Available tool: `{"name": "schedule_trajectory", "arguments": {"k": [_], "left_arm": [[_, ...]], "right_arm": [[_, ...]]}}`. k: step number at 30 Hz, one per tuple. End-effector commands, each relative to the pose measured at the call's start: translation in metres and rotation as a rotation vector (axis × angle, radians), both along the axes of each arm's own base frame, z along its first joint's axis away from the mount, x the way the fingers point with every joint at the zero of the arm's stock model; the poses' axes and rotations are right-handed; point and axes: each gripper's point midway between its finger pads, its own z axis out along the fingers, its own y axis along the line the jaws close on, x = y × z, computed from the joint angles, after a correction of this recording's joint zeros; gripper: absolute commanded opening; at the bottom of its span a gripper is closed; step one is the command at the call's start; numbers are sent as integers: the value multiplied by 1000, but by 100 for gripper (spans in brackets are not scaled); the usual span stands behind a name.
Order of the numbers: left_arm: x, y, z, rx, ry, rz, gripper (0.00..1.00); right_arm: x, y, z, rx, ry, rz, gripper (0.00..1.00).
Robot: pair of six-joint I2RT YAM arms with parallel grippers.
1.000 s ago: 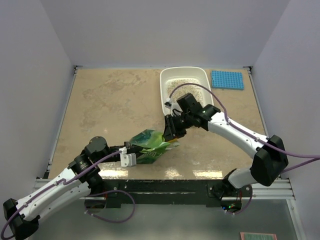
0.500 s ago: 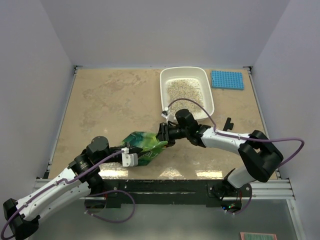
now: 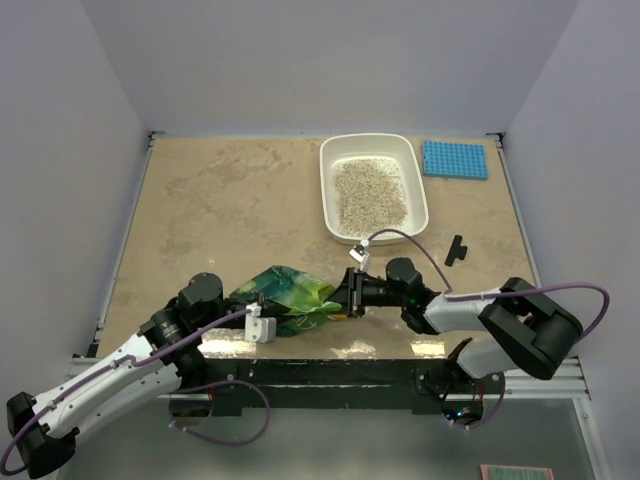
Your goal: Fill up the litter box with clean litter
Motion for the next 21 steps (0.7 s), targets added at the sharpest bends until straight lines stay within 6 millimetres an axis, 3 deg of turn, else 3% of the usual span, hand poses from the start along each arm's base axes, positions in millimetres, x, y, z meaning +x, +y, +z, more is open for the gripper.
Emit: {"name": "schedule_trajectory", "arguments": {"k": [1, 5, 6, 8, 9, 11, 12, 15, 21], "left_arm": [[17, -3, 51, -119, -181, 51, 0], [27, 0, 50, -108, -195, 110, 0], [32, 2, 50, -105, -198, 141, 0], [37, 5, 51, -107, -209, 170, 0], [41, 7, 53, -107, -214, 194, 0], [44, 9, 54, -113, -222, 219, 0], [47, 11, 56, -116, -231, 239, 0], [50, 15, 59, -127, -241, 267, 0], [55, 18, 62, -137, -251, 299, 0]], "right_arm": [[-26, -11, 25, 107, 25, 41, 0], [-34, -25, 30, 107, 25, 6, 0], [-36, -28, 41, 134, -6, -2, 0], [-37, -34, 35, 107, 18, -35, 0], [-39, -39, 49, 142, -12, -46, 0], [-39, -45, 44, 126, 15, -89, 0], [-41, -50, 55, 156, -9, -101, 0], [-42, -61, 37, 112, 61, -166, 0], [-41, -77, 40, 138, 84, -259, 0]]}}
